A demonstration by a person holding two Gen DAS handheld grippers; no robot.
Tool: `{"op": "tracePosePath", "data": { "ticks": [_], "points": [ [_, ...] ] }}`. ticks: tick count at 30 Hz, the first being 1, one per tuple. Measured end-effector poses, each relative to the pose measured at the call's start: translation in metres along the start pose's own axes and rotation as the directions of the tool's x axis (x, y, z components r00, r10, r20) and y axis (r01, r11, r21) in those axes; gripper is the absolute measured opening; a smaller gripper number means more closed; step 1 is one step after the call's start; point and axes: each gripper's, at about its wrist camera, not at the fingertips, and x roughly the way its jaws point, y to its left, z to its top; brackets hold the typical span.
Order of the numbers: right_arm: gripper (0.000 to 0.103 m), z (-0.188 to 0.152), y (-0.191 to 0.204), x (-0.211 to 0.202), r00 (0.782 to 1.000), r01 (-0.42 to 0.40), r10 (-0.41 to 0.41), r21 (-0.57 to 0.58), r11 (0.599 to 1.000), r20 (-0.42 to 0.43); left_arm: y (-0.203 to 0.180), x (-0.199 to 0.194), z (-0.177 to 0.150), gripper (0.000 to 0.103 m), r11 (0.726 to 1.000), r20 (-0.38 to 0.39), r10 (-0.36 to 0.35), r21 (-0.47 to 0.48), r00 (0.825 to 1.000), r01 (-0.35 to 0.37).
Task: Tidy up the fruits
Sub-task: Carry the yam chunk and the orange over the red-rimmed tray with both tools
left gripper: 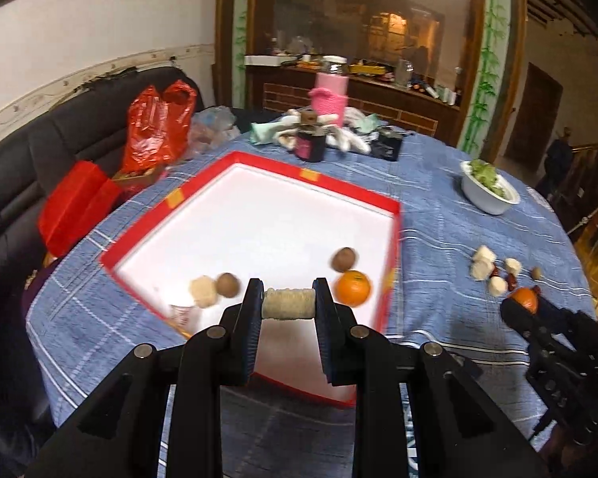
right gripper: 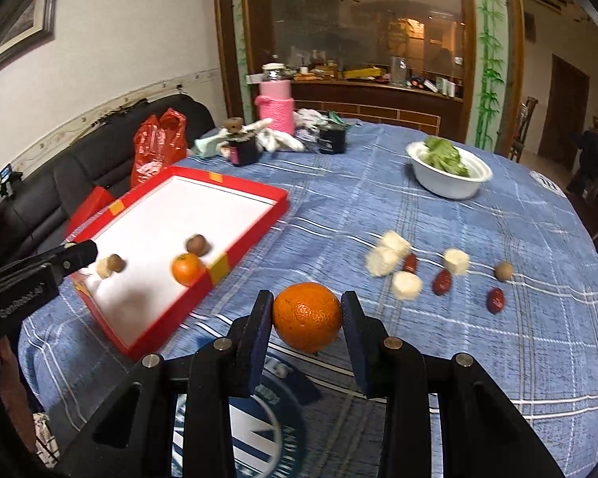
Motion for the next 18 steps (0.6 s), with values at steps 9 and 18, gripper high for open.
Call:
{"op": "tracePosePath", "data": {
  "ticks": [9,18],
  "points": [
    [0.036,0.027,0.043,0.006,0.995,-0.096,0.097,-0.031,0.995,0.031,0.019,0.017,0.01,0.023,0.998,-0.023,0.056,-0.011,0.998,-0.057],
    [0.035,0.042,0.075,0.028,0.985,-0.172,0.172,-0.043,0.984,0.015,0.035,0.038,0.019,0.023,0.996,-0.058,0.071,-0.045,0.996,-0.074]
  ]
}}
